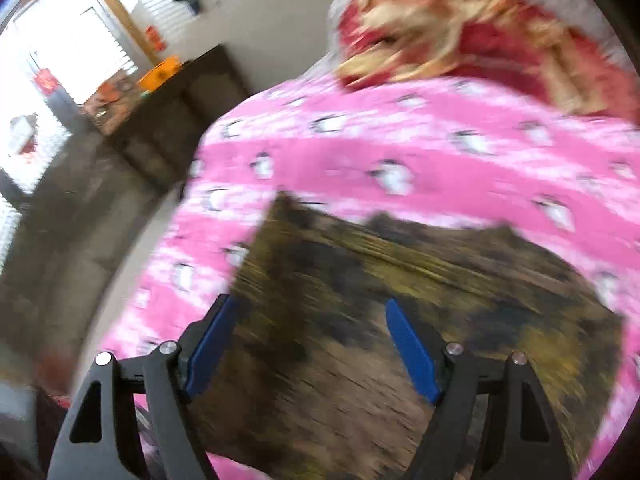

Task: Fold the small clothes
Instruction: 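Grasp the edge of the floral shirt with the left gripper and lift it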

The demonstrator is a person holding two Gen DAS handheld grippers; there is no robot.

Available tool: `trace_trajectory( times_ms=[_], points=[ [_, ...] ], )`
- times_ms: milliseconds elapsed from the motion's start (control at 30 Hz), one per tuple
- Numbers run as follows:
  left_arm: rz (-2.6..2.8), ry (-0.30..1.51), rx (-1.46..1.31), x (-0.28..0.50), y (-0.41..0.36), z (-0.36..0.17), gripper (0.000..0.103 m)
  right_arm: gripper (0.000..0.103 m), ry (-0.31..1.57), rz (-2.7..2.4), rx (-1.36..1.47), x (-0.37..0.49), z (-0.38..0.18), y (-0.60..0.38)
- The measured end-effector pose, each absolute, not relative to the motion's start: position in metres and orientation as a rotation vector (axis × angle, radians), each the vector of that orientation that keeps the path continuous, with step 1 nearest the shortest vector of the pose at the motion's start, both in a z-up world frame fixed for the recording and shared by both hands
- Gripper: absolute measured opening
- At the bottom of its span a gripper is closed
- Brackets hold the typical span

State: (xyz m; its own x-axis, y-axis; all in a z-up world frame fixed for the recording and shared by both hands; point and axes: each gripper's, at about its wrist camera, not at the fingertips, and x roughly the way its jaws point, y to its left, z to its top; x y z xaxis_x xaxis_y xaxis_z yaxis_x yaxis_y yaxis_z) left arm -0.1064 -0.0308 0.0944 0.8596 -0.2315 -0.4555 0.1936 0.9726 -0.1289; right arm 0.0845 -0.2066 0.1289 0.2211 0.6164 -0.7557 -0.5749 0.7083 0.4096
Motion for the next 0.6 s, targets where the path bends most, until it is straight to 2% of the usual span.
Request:
trace_trajectory(
  times_ms=[167, 300, 367, 433, 467, 500, 600],
  points=[
    [-0.301, 0.469, -0.019, -0.103, -0.049, 0.107, 0.0, 0.081, 1.209, 0.867, -0.011, 0.126, 0.124, -0.161],
    [-0.326, 0.467, -0.018, -0.104, -0.054, 0.109, 0.0, 0.079, 1.263, 0.76, -0.178, 0.138, 0.111, -0.144],
    [-0.331, 0.465, -0.012, -0.104, -0.057, 0.11, 0.0, 0.064, 1.282, 0.697, -0.245, 0.145, 0.103, -0.144],
    [-0.347, 0.47, -0.003, -0.104, -0.062, 0.11, 0.0, 0.027, 1.304, 0.709, -0.255, 0.148, 0.102, -0.142],
    [-0.35, 0.469, 0.002, -0.105, -0.066, 0.112, 0.0, 0.018, 1.29, 0.714, -0.258, 0.15, 0.104, -0.147],
    [-0.358, 0.468, 0.007, -0.105, -0.068, 0.113, 0.0, 0.011, 1.273, 0.72, -0.256, 0.151, 0.107, -0.152],
    [-0.412, 0.462, 0.009, -0.107, -0.08, 0.123, 0.0, 0.009, 1.23, 0.749, -0.214, 0.154, 0.123, -0.172]
  ],
)
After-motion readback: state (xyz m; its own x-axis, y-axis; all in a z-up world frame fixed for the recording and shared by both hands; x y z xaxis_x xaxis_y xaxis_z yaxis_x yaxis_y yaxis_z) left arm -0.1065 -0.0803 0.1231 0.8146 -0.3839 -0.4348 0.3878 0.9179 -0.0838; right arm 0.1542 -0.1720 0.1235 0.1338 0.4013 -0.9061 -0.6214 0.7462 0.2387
